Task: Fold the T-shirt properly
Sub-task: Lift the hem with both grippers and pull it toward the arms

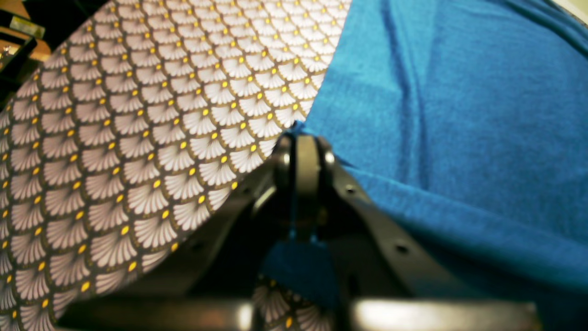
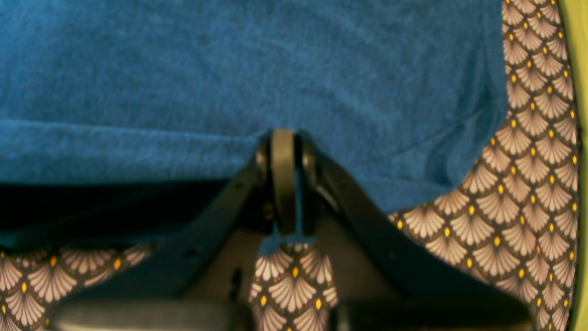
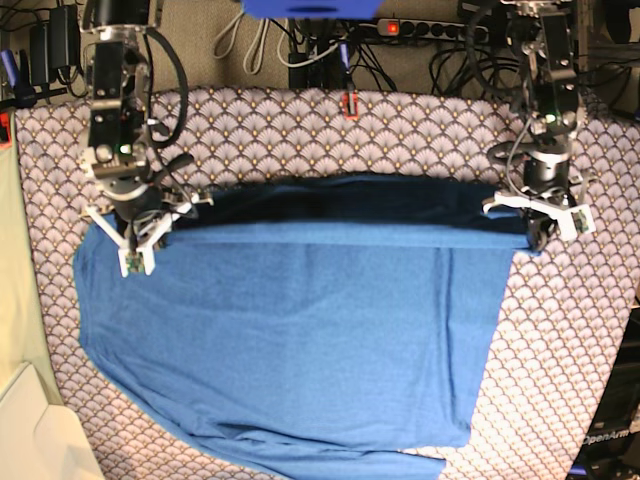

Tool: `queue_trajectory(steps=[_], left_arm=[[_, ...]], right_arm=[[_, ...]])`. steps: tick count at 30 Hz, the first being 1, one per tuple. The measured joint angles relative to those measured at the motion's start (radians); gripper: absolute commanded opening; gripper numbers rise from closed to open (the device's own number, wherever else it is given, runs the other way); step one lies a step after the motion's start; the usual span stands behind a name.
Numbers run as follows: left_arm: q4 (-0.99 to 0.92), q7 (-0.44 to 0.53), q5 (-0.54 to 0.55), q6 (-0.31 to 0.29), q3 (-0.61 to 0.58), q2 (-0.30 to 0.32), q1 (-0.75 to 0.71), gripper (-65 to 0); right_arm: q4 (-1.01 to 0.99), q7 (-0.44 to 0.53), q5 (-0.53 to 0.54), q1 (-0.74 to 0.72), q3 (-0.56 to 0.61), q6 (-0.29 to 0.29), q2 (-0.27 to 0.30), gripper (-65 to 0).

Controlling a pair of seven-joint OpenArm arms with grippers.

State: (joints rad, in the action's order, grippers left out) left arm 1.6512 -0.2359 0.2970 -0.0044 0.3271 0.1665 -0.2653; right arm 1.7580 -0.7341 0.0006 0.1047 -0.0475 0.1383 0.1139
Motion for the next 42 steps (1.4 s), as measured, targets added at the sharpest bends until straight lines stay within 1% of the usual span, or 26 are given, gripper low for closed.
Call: queue_trajectory(steps=[3, 5, 7, 14, 20, 25, 26, 27, 28, 29, 31, 33, 36, 38, 39, 42], left_arm=[[-0.008, -0.004, 0.000, 0.000, 0.000, -0.001, 0.013, -64.6], [-0.027, -0.039, 0.000, 0.000, 0.000, -0.001, 0.031, -64.6], [-0.031, -0.052, 0.000, 0.000, -0.001, -0.003, 0.032, -64.6], [-0.034, -0.053, 0.000, 0.000, 0.000, -0.004, 0.028, -64.6], [-0.048, -0.053, 0.000, 0.000, 0.000, -0.003, 0.047, -64.5], [-0.048, -0.053, 0.000, 0.001, 0.001, -0.001, 0.044, -64.3], [-0.048, -0.052, 0.000, 0.001, 0.001, -0.001, 0.044, -62.8], [-0.048, -0.053, 0.000, 0.001, 0.001, -0.001, 0.044, -60.0], [-0.048, -0.053, 0.001, 0.001, 0.001, -0.001, 0.042, -55.2], [-0.048, -0.074, -0.001, 0.002, 0.001, -0.001, 0.042, -51.0], [-0.048, -0.142, 0.000, 0.002, 0.003, -0.001, 0.044, -42.4], [-0.048, -0.180, 0.000, 0.001, 0.003, -0.001, 0.045, -35.4], [-0.048, -0.185, -0.003, 0.000, 0.003, 0.000, 0.053, -26.3], [-0.048, -0.183, 0.000, 0.000, 0.003, -0.001, 0.059, -22.4], [-0.047, -0.183, 0.000, 0.000, 0.003, -0.001, 0.059, -21.8], [-0.045, -0.183, 0.000, -0.001, 0.003, 0.000, 0.055, -21.8]], right_arm=[[-0.014, 0.001, -0.001, -0.026, 0.000, 0.000, 0.011, -64.0], [-0.034, 0.002, 0.001, -0.043, 0.000, 0.000, 0.014, -64.1], [-0.051, 0.002, 0.002, -0.058, 0.003, 0.000, 0.022, -64.1], [-0.076, 0.012, 0.000, -0.059, 0.006, 0.000, 0.025, -64.1], [-0.076, 0.011, 0.000, -0.080, 0.080, 0.000, 0.039, -64.1], [-0.076, 0.001, 0.000, -0.079, 0.087, 0.000, 0.041, -64.1], [-0.076, 0.002, 0.000, -0.079, 0.087, 0.000, 0.040, -64.1], [-0.076, 0.001, 0.000, -0.079, 0.085, 0.000, 0.040, -64.1], [-0.076, 0.001, 0.000, -0.079, 0.083, 0.000, 0.040, -64.1], [-0.076, 0.000, 0.000, -0.079, 0.082, 0.000, 0.040, -64.0], [-0.076, 0.001, 0.000, -0.079, 0.081, 0.000, 0.041, -61.5], [-0.076, 0.000, 0.000, -0.079, 0.081, 0.000, 0.040, -56.0], [-0.076, 0.000, -0.001, -0.077, 0.080, -0.002, 0.041, -42.8], [-0.076, 0.002, 0.000, -0.076, 0.080, -0.002, 0.040, -35.4], [-0.074, 0.001, 0.000, -0.076, 0.080, -0.002, 0.040, -33.2], [-0.072, 0.001, 0.000, -0.073, 0.079, -0.002, 0.040, -29.8]])
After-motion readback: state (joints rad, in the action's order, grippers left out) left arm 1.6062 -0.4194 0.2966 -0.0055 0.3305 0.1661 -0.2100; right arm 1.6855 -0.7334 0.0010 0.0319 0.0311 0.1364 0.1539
